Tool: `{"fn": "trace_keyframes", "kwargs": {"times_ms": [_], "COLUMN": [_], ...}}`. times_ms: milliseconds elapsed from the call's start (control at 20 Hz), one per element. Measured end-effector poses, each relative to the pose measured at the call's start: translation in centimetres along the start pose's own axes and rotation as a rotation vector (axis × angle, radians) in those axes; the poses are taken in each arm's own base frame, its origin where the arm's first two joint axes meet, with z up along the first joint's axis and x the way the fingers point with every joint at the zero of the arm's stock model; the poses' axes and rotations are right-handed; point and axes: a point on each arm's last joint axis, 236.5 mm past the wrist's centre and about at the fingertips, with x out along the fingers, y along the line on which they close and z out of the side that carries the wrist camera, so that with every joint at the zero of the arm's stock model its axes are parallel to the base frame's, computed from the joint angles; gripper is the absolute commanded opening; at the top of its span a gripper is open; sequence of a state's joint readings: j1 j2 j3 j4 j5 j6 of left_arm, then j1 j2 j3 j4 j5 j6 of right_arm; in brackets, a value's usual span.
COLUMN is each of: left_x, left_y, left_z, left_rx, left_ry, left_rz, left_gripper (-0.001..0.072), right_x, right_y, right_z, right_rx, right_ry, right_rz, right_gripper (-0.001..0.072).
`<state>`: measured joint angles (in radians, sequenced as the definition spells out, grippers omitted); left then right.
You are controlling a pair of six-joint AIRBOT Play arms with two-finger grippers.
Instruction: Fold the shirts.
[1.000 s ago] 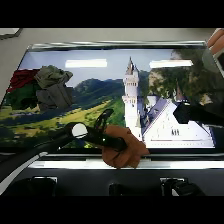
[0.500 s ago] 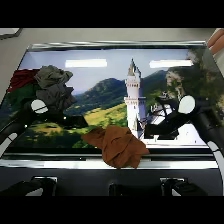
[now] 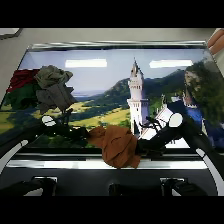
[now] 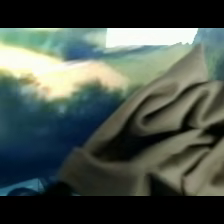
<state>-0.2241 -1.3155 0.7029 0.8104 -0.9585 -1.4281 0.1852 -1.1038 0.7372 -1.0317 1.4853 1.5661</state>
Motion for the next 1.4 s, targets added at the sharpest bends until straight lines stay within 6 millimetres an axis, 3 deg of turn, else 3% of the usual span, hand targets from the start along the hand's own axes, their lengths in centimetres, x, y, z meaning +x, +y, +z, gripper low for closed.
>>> {"fn": "trace_keyframes", "kwargs": {"times_ms": [50,400,450,550,600,750,850,950,1000,1100,1150,1200,1300,1400], "left_x": [0.3,1.0,1.0,0.9,0.7,-0.5,-2.9,-7.2,-10.0,-17.8,-22.4,-27.1,-36.7,-43.5], "left_y": [-0.3,-1.1,-1.2,-1.4,-1.5,-2.5,-3.8,-5.8,-7.1,-10.8,-12.8,-14.6,-18.1,-20.7], "left_z": [0.0,0.4,0.5,0.5,0.6,1.0,2.3,4.5,5.7,7.8,8.3,8.4,7.0,4.0], "left_rx": [-0.009,-0.014,-0.013,-0.004,0.003,0.041,0.108,0.201,0.240,0.336,0.380,0.417,0.466,0.494], "left_ry": [-0.003,-0.031,-0.033,-0.038,-0.043,-0.081,-0.154,-0.281,-0.359,-0.566,-0.685,-0.809,-1.062,-1.235], "left_rz": [-0.011,-0.036,-0.038,-0.041,-0.044,-0.058,-0.058,-0.051,-0.048,-0.055,-0.064,-0.071,-0.099,-0.145], "left_gripper": [0.0031,0.0030,0.0030,0.0030,0.0030,0.0028,0.0028,0.0028,0.0028,0.0028,0.0028,0.0028,0.0028,0.0028], "right_x": [0.6,4.9,5.4,6.2,6.5,6.7,5.3,1.4,-2.0,-11.0,-16.5,-21.7,-31.2,-37.9], "right_y": [-0.4,-1.8,-1.8,-1.5,-1.3,-0.6,-0.1,0.3,0.7,2.2,3.4,4.5,7.0,9.1], "right_z": [-0.1,-0.6,-0.4,0.2,0.7,1.8,2.8,4.9,6.3,8.5,8.8,8.4,5.5,1.5], "right_rx": [0.007,0.035,0.039,0.025,0.014,-0.012,-0.065,-0.143,-0.190,-0.278,-0.312,-0.338,-0.367,-0.371], "right_ry": [0.001,-0.016,-0.032,-0.069,-0.094,-0.147,-0.199,-0.323,-0.423,-0.675,-0.825,-0.967,-1.226,-1.423], "right_rz": [-0.001,0.049,0.057,0.061,0.057,0.048,0.017,-0.069,-0.132,-0.263,-0.325,-0.373,-0.422,-0.406], "right_gripper": [0.0702,0.0664,0.0567,0.0262,0.0031,0.0035,0.0035,0.0035,0.0036,0.0036,0.0036,0.0036,0.0036,0.0036]}}
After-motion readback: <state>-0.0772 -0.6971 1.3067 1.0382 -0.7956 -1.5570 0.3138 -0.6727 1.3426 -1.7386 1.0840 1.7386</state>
